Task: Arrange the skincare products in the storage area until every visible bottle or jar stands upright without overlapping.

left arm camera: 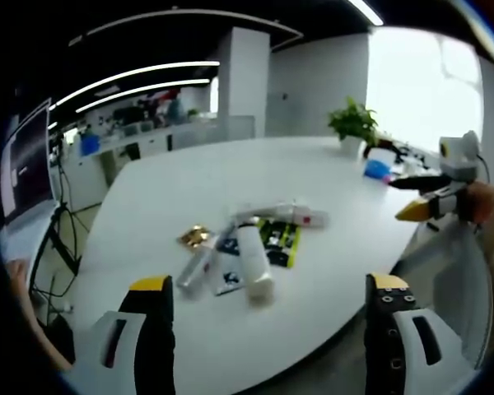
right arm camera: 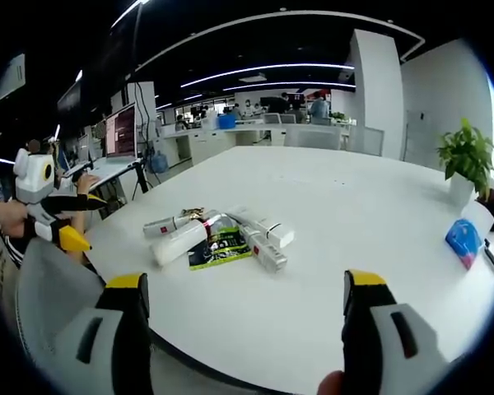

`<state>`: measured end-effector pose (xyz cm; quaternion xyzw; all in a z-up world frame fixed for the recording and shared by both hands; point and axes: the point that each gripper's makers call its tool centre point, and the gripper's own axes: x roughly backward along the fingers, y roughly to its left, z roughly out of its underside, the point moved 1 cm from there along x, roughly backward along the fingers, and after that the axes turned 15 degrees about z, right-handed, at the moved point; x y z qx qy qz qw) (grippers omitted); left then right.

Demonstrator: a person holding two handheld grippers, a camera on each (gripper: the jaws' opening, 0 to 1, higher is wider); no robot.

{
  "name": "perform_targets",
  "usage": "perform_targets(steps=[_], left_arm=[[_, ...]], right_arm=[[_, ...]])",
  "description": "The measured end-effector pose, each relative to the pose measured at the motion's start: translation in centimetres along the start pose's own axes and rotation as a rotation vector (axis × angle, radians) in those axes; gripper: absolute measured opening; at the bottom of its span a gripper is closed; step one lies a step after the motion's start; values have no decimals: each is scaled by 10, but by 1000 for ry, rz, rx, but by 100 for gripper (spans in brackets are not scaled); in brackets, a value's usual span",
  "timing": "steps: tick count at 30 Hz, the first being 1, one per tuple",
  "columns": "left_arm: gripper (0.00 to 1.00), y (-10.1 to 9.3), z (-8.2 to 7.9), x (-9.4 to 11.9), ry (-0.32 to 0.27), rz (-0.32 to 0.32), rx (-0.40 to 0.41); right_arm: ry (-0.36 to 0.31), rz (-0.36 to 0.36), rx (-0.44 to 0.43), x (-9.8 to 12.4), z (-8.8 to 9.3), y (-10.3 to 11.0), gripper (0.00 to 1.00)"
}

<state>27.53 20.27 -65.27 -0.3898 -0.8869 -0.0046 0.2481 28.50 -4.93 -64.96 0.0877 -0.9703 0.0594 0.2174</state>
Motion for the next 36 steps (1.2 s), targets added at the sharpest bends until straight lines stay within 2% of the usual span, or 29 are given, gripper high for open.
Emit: perform_targets(steps=[5,8,12,16,23,27,36], left_arm=[[94,0,0,-1,11,-1,4],[94,1,5,-4,59,-20,-11],[95,-4,6,-10,90,1,-31],[97,0,7,-16,122,-1,-40],[96,11,9,-28,158,0,11],[93,18,15,-36,237,-3,30],[90,30,21,-67,327,37,24]], right_arm=[[3,2,2,-1,0,0,99],[0,7,1,-1,-1,-2,98],[-3,15,-2,-2,-2,-3,98],[-3,17,-2,-2,-1,-4,99],[-1,17,12,-3,-1,-4,98],[2,17,11,-3,0,-4,98],[5,24,8,-3,0,-5,97]])
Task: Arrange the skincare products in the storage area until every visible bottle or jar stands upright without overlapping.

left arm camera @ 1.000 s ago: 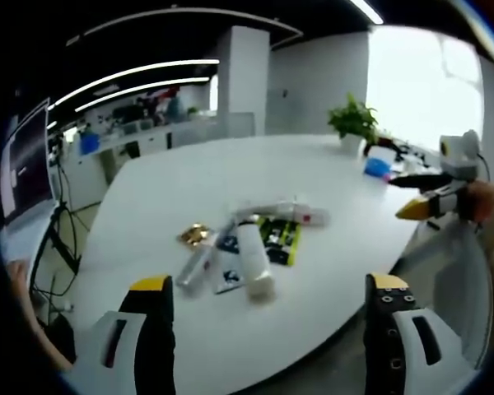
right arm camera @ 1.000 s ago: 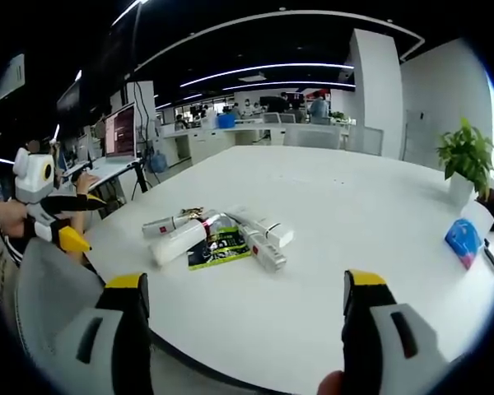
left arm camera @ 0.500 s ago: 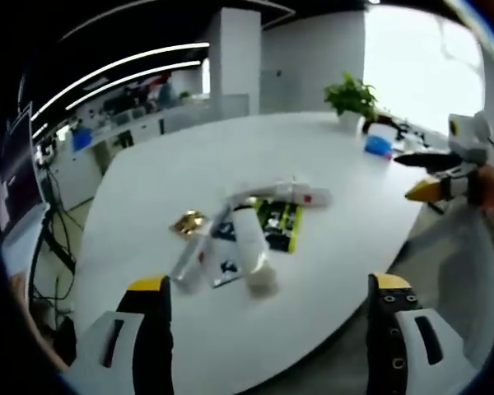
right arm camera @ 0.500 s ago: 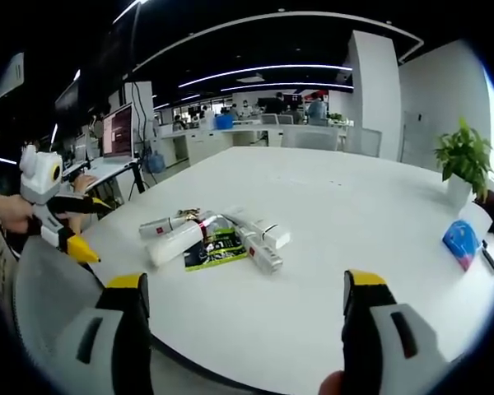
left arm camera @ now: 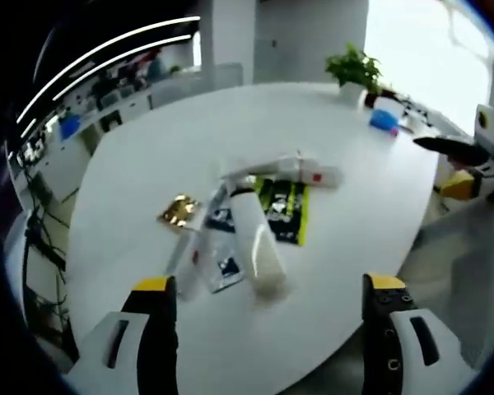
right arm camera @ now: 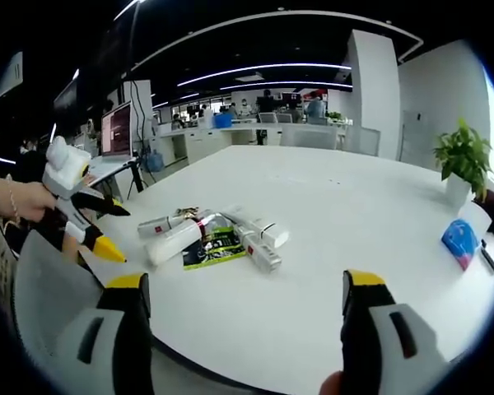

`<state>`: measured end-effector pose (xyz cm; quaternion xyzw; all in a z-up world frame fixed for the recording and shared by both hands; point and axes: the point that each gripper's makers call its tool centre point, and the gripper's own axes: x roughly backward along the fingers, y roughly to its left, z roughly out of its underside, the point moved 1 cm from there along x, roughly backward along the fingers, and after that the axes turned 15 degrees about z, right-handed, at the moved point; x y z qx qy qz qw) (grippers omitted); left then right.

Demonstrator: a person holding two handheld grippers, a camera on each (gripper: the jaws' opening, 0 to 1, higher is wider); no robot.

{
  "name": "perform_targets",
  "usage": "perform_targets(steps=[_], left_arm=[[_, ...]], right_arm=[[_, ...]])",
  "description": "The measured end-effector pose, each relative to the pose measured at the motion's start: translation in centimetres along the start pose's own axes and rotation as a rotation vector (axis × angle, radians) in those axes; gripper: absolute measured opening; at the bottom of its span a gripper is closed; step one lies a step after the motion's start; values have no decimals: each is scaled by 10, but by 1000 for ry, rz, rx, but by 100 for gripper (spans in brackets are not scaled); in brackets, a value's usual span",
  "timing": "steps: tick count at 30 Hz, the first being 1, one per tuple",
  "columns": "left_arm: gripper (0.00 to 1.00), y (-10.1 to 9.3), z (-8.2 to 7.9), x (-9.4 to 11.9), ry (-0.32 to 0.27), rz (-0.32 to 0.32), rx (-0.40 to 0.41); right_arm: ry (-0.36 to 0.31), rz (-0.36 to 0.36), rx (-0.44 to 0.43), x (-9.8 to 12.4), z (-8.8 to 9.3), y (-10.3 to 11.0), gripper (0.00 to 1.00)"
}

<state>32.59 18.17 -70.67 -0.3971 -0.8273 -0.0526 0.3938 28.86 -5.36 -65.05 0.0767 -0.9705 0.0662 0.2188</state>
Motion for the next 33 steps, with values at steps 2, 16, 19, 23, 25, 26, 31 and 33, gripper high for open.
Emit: perform_targets(steps=[2,16,19,23,25,26,31,33], left_arm=[[88,2,-3,-7,12,6,2],[69,19,-16,-43,164,35,24],[63,22,-18,-50,195,39,30],[61,24,-18,-60,228,42,31],[60,24,-18,-64,245,45,34],[59,24,-17,-67,257,46,34],[52,32,-16,-76,301,33,79],[50,35,-17,-79,316,28,78]], right_arm=[[-1,2,0,0,0,0,97],[-7,11,1,0,-1,-2,96],[-9,13,4,0,-1,-3,96],[-8,15,6,0,-1,-3,96],[-7,15,4,0,-1,-3,96],[-6,15,4,0,-1,-3,95],[-2,20,7,0,0,-4,95],[-2,20,6,0,0,-4,96]])
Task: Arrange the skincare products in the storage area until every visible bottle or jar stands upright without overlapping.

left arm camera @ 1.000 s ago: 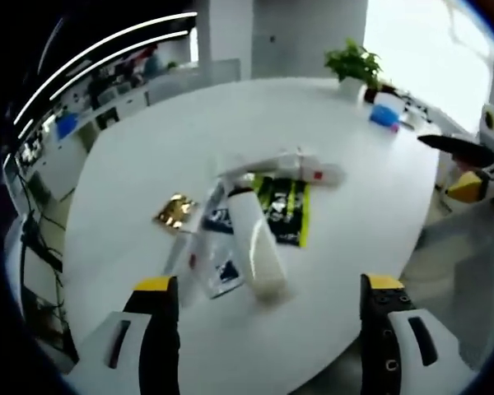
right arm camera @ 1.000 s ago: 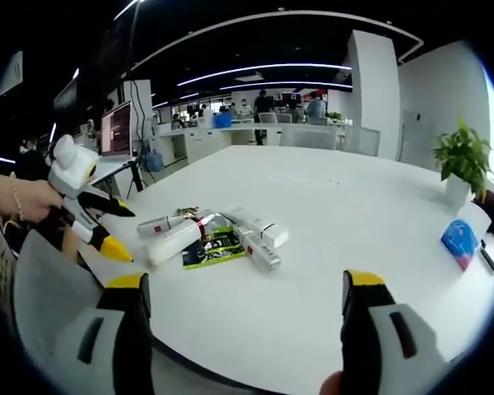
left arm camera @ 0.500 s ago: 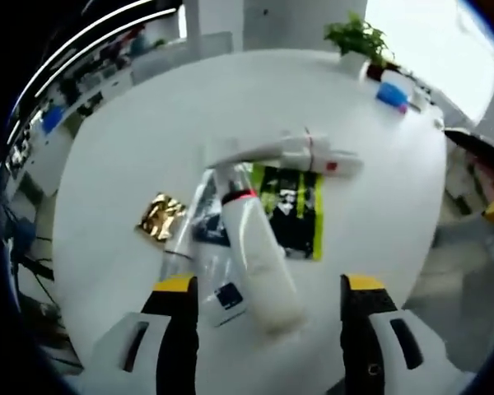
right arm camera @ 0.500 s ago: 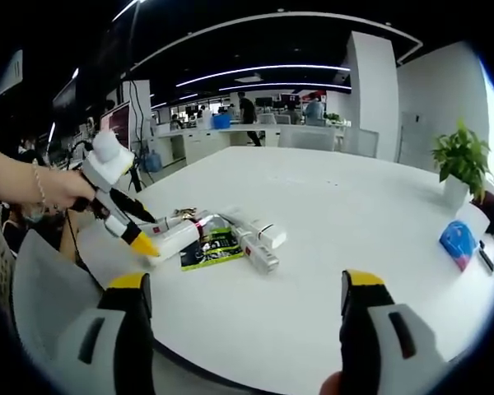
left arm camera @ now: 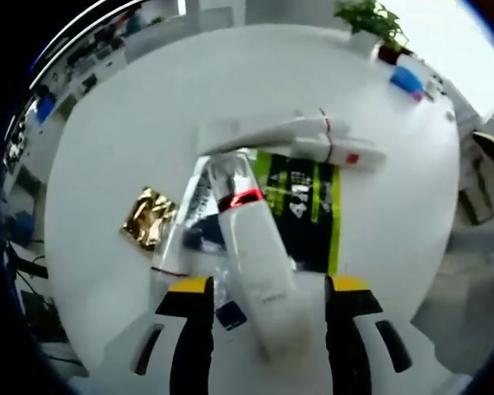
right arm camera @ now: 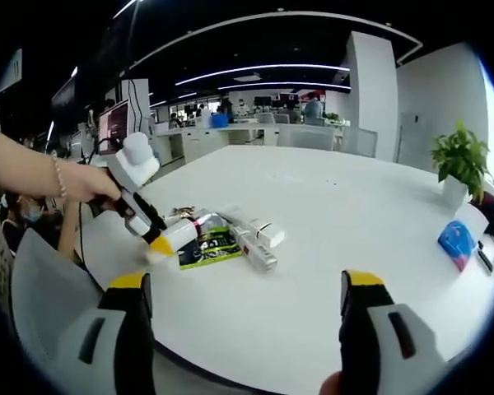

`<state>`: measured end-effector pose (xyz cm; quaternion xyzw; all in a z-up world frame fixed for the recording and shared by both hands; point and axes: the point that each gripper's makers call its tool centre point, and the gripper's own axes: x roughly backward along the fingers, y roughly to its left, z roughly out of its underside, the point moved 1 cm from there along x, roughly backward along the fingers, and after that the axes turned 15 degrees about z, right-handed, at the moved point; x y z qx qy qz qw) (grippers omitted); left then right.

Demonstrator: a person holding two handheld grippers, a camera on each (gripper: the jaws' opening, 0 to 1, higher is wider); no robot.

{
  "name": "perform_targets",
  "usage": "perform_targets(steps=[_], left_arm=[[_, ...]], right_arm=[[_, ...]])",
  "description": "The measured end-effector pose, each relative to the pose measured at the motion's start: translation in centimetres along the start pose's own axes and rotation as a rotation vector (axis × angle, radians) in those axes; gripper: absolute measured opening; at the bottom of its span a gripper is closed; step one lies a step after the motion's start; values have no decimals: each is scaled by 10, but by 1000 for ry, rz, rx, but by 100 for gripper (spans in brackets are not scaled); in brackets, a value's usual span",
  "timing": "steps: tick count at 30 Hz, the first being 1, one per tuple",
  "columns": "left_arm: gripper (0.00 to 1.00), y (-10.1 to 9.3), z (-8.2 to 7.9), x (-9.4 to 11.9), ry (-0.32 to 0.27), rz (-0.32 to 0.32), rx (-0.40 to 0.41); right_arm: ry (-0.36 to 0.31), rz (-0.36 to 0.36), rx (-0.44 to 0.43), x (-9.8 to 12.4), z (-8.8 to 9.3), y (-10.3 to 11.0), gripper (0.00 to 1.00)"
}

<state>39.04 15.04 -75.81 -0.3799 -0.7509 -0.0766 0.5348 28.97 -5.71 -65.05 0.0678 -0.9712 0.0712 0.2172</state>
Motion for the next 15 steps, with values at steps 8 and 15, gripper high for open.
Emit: perform_targets(steps=[8,15], left_arm=[[38,11,-11,-9,57,-17,-12],[33,9,-10,-19,102,-6,12]], right_arm=[[4,3,3,-1,1,0,95],[7,4,5,-1,1,0,95]])
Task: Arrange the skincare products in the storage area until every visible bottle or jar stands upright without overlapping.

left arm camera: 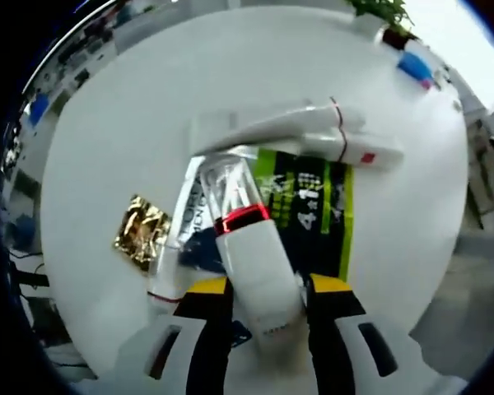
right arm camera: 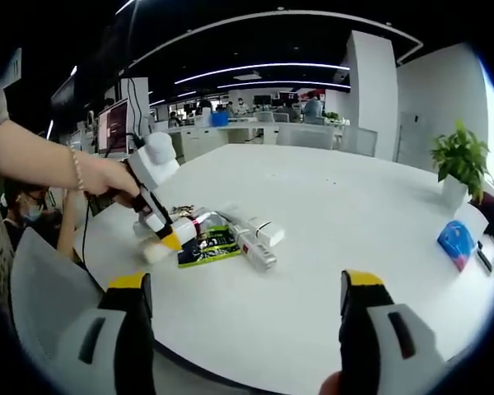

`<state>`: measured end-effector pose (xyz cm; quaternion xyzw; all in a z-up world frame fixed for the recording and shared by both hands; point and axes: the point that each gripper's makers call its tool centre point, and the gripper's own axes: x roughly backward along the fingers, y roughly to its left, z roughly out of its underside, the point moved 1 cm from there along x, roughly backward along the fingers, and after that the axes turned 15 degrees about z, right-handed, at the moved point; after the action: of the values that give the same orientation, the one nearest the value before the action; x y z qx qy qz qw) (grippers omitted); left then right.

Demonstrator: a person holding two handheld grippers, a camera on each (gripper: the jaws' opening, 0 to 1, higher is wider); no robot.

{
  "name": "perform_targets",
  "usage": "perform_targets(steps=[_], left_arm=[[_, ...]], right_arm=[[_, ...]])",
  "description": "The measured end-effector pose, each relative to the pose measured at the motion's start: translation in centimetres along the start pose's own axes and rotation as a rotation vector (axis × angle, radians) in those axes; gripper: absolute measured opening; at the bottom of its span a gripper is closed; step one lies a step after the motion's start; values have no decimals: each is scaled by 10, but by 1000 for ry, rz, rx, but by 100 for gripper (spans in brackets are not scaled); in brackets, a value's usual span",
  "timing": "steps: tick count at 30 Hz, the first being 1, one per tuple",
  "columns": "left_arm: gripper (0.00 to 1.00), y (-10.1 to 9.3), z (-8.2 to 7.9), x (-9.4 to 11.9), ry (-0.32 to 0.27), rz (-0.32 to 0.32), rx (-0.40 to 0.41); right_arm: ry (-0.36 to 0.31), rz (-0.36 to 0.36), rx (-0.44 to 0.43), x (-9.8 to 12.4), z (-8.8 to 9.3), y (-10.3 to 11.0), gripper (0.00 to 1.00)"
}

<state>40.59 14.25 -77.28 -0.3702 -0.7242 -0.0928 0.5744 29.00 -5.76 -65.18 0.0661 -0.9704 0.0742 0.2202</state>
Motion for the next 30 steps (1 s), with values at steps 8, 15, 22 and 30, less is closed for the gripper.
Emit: perform_targets(steps=[8,15,22,30], left_arm=[[32,2,2,-3,-20,-14,41],[27,6,2,0,-97,4,105],[25,8,2,6,-169,29,150],[25,-6,-3,24,-294,76,121]], right_arm=[[-2,1,2,0,0,0,95],[-4,-6,13,0,0,2,94],[-1,-34,3,2,-1,6,91],[-10,-90,4,5,-5,16,90]])
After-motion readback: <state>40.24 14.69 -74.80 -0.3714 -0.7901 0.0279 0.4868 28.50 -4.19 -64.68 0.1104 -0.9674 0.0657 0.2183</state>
